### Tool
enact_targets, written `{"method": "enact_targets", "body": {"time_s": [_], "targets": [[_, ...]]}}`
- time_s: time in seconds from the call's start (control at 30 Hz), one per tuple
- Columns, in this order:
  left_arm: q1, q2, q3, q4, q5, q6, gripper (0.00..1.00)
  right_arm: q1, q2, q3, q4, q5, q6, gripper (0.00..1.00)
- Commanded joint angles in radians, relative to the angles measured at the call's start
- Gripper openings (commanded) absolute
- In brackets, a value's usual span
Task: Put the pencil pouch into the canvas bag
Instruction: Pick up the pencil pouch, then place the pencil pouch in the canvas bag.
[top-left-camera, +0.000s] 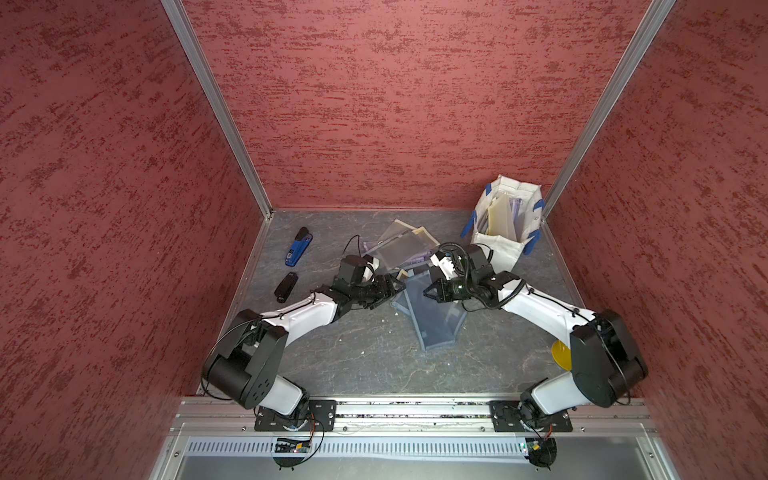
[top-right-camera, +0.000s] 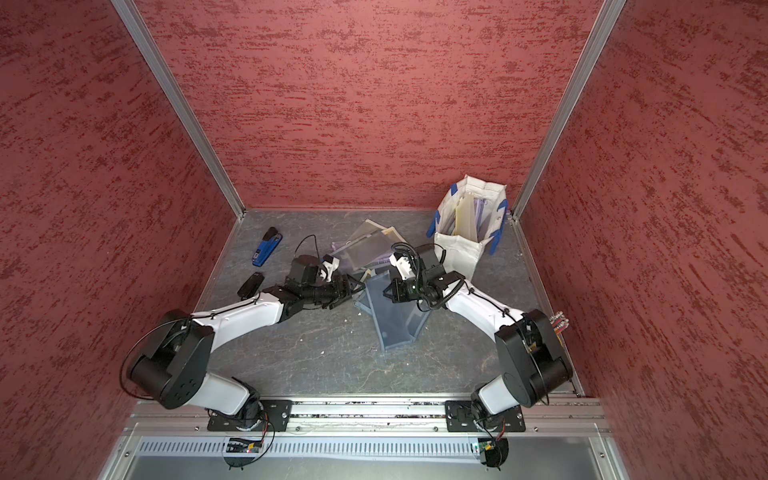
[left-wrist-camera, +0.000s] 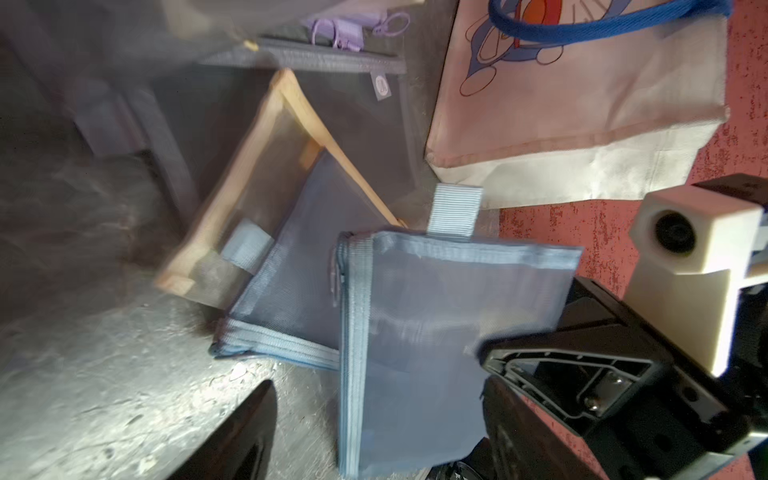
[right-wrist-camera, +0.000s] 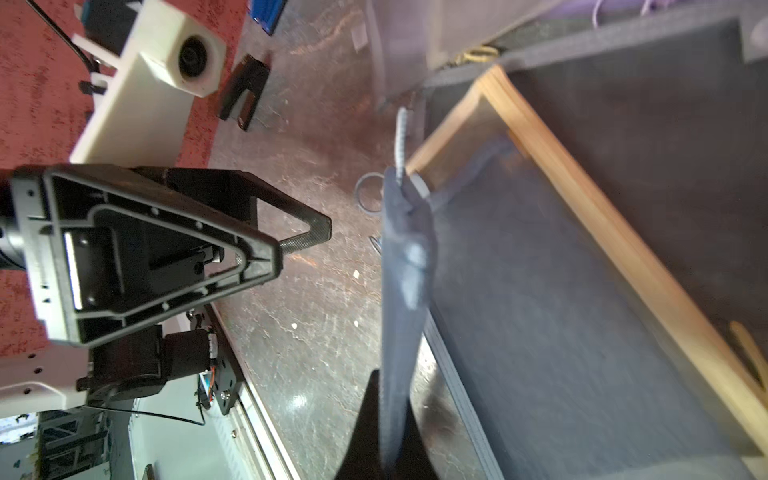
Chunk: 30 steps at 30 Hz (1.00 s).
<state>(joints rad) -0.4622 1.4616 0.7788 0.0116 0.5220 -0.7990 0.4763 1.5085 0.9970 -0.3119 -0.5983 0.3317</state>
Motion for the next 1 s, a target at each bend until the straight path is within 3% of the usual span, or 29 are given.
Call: {"method": "enact_targets", "body": {"time_s": [0.0,0.3,0.5,0.73,0.8,0.97], "targets": [[0.017,-0.07,0.078,-0.189,-0.033,0.148,0.83,0.004,-0.031,0.129,-0.087,0.033,-0.02,0.0],[0.01,-0.158,0.256,-0.402,-0.121,0.276,0.99,-0.069,0.112,0.621,-0.376,0.148,-0.053,0.0],[-0.055,-0.157,0.37,-0.478,-0.183,0.354,0.99,-0.158,0.28,1.022,-0.572,0.244,-0.051,0.0],[-0.161,-0.09,0.511,-0.545,-0.25,0.438,0.99,-0.286,0.54,1.618,-0.818,0.344,-0.055,0.0],[-0.192,-0.069,0.549,-0.544,-0.26,0.465,1.0,-0.318,0.575,1.695,-0.833,0.357,-0.056,0.0],[-0.235,-0.006,0.654,-0.515,-0.263,0.495,0.99,-0.393,0.537,1.641,-0.798,0.386,-0.08,0.0]]}}
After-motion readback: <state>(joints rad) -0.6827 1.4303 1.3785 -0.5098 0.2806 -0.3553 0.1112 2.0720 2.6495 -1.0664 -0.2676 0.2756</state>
